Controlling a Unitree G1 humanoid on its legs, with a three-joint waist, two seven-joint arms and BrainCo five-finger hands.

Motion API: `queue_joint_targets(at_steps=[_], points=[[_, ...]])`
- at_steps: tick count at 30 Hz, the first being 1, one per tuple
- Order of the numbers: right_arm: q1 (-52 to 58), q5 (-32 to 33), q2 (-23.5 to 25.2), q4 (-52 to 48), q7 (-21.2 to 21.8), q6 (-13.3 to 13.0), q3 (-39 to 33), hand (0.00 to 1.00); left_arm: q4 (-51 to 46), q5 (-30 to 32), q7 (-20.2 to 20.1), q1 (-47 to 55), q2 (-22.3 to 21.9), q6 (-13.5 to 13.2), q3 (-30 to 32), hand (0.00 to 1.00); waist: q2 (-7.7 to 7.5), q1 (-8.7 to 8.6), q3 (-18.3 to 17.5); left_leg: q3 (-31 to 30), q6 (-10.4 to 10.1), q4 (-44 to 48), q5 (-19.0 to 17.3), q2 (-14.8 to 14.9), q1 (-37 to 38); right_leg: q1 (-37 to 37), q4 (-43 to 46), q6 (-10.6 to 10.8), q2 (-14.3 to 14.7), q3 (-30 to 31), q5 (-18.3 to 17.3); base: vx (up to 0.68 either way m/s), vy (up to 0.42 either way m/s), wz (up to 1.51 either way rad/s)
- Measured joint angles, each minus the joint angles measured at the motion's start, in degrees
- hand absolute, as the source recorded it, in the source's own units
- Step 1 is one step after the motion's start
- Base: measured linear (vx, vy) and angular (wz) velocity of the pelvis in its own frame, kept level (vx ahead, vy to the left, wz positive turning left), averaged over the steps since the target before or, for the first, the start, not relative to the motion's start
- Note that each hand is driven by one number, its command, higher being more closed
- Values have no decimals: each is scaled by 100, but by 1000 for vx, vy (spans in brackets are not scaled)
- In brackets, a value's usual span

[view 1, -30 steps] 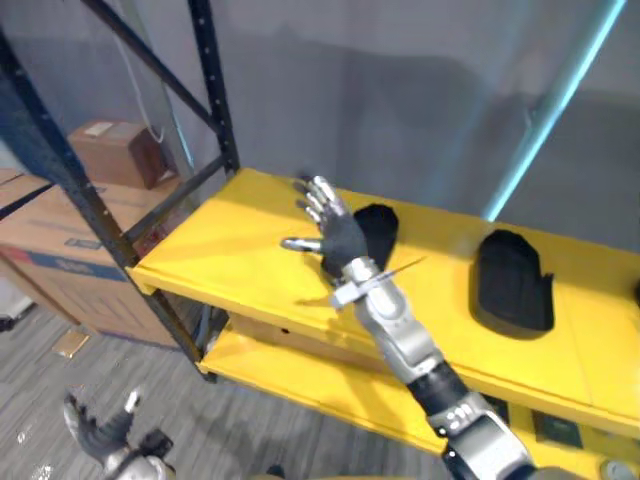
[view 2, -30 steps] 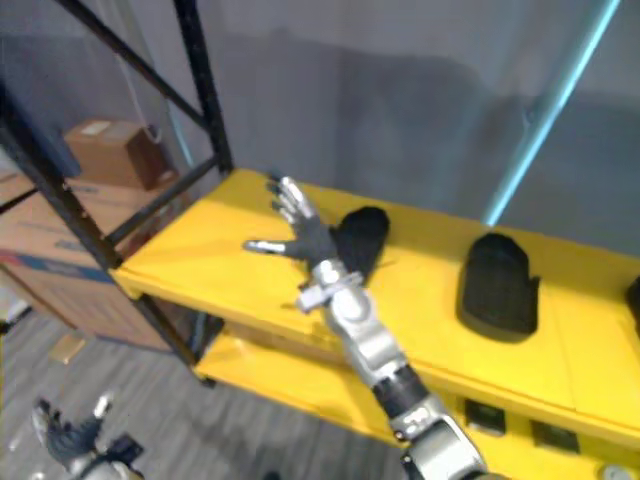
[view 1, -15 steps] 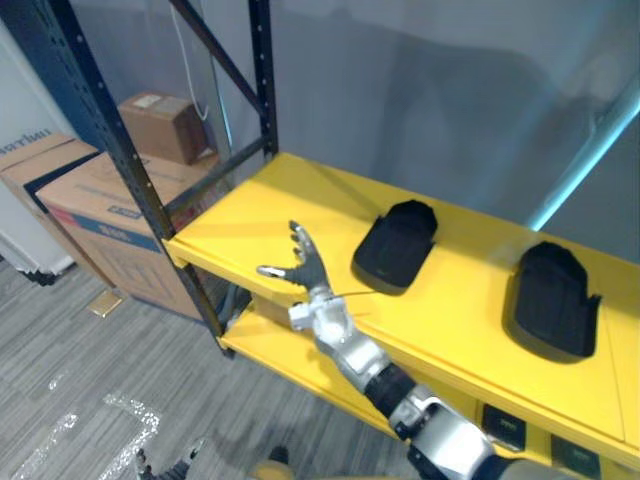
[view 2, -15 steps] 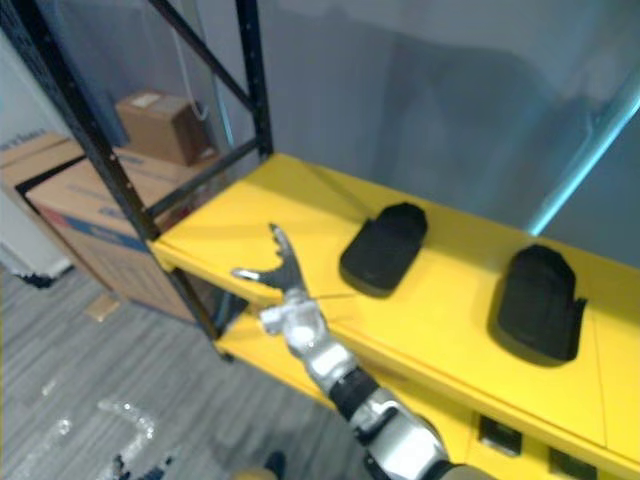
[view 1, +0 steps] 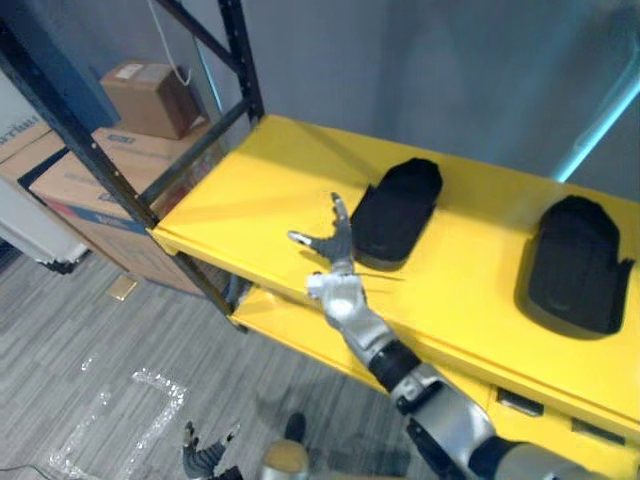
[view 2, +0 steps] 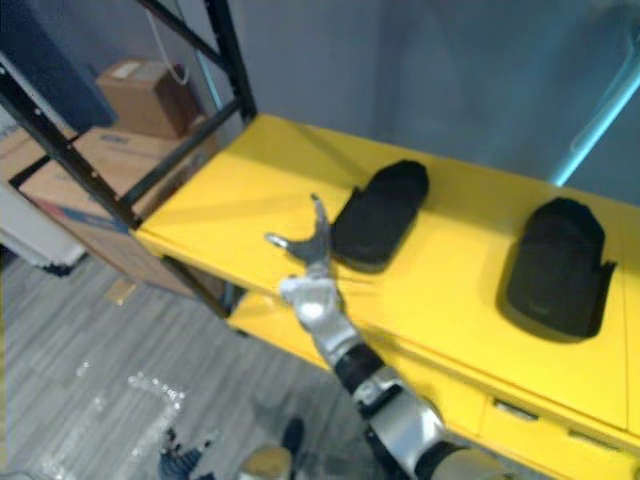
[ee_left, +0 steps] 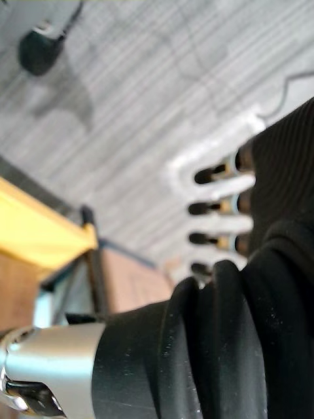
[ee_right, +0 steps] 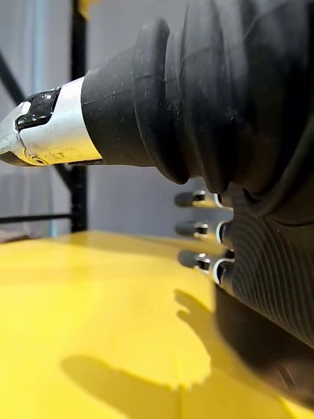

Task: Walk over and take plastic housings, then place them on the shelf

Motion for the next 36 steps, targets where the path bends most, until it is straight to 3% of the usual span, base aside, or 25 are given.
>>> queue_joint_targets(at_steps=[11, 23, 36], points=[[-43, 8, -2, -1, 198, 69, 79, 0, 206, -217, -70, 9, 104, 11, -234, 0, 117, -143, 86, 177, 2, 273, -186, 49, 76, 64, 58, -14, -3, 187, -11, -16, -3, -9], [88, 9, 5, 0, 57, 273, -226, 0, 191, -223, -62, 11, 111, 53, -289, 0, 78, -197, 131, 323, 27, 16, -140, -52, 364, 138, 163, 65, -140, 294, -46, 6, 8, -4], [119, -4, 11, 4, -440, 499, -761, 0, 192, -395, -26, 5, 108, 53, -290, 0, 28, -284, 157, 362, 33, -32, -144, -132, 433, 177, 200, 104, -237, 303, -56, -2, -1, 0]])
